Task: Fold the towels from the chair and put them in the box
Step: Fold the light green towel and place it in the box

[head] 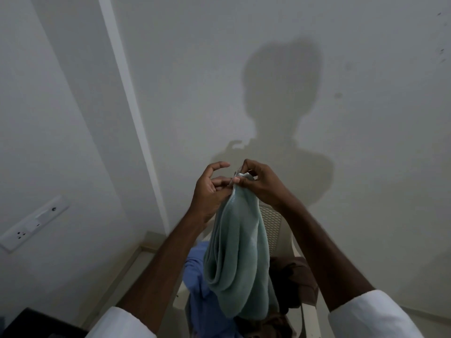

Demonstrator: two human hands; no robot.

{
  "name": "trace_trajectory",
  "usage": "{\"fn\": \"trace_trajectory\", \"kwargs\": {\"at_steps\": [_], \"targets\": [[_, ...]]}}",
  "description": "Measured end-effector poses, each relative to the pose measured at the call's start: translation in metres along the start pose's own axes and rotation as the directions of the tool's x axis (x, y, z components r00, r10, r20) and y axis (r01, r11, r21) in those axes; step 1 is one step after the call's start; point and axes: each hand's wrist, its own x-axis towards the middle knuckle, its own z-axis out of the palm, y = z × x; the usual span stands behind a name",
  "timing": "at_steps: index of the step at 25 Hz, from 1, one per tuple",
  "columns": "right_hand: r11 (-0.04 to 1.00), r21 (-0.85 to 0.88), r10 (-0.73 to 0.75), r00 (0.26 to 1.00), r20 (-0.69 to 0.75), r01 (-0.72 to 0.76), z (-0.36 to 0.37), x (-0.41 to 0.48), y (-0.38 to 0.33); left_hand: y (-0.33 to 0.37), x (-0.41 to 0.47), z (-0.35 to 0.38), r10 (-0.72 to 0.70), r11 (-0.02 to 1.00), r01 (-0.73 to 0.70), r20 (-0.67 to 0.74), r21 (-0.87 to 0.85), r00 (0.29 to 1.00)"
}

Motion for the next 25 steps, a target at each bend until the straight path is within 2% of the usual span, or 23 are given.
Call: {"fn": "trace_trajectory", "kwargs": {"at_steps": [3,7,12,15,17,19,21,23,25], "targets": [[1.0,0.005,0.011,0.999,0.042,-0.011,0.0,-0.005,0.006,-0.003,0.001,0.001,-0.006,0.999,0.005,0.015,0.048,1.0],[0.995,-0.082,-0.06,0.996,-0.058,0.056,0.0,-0.009,0.013,-0.012,-0.001,0.009,0.013,0.998,-0.013,0.01,0.055,1.0],[0.986,-0.155,-0.083,0.977,-0.197,0.053,0.0,-0.019,0.019,-0.027,-0.005,0.004,0.035,0.994,-0.041,0.067,0.102,0.997],[1.0,0.022,-0.01,0.954,-0.301,0.017,-0.004,-0.025,0.016,-0.043,-0.014,0.0,0.004,0.985,-0.026,0.125,0.171,0.992],[0.992,0.128,0.061,0.923,-0.379,-0.013,-0.011,-0.026,0.01,-0.06,-0.023,-0.002,-0.03,0.96,-0.024,0.189,0.279,0.982],[0.986,0.168,0.102,0.876,-0.471,-0.025,-0.023,-0.025,0.009,-0.079,-0.035,-0.01,-0.155,0.889,0.012,0.276,0.457,0.949],[0.977,0.209,0.144,0.823,-0.55,-0.031,-0.038,-0.023,0.012,-0.096,-0.048,-0.021,-0.266,0.774,-0.026,0.362,0.633,0.894],[0.972,0.231,0.172,0.787,-0.593,-0.038,-0.05,-0.025,0.019,-0.106,-0.06,-0.028,-0.291,0.716,-0.013,0.316,0.698,0.903],[0.973,0.229,0.175,0.772,-0.611,-0.04,-0.053,-0.027,0.023,-0.103,-0.066,-0.027,-0.244,0.723,0.039,0.202,0.689,0.949]]}}
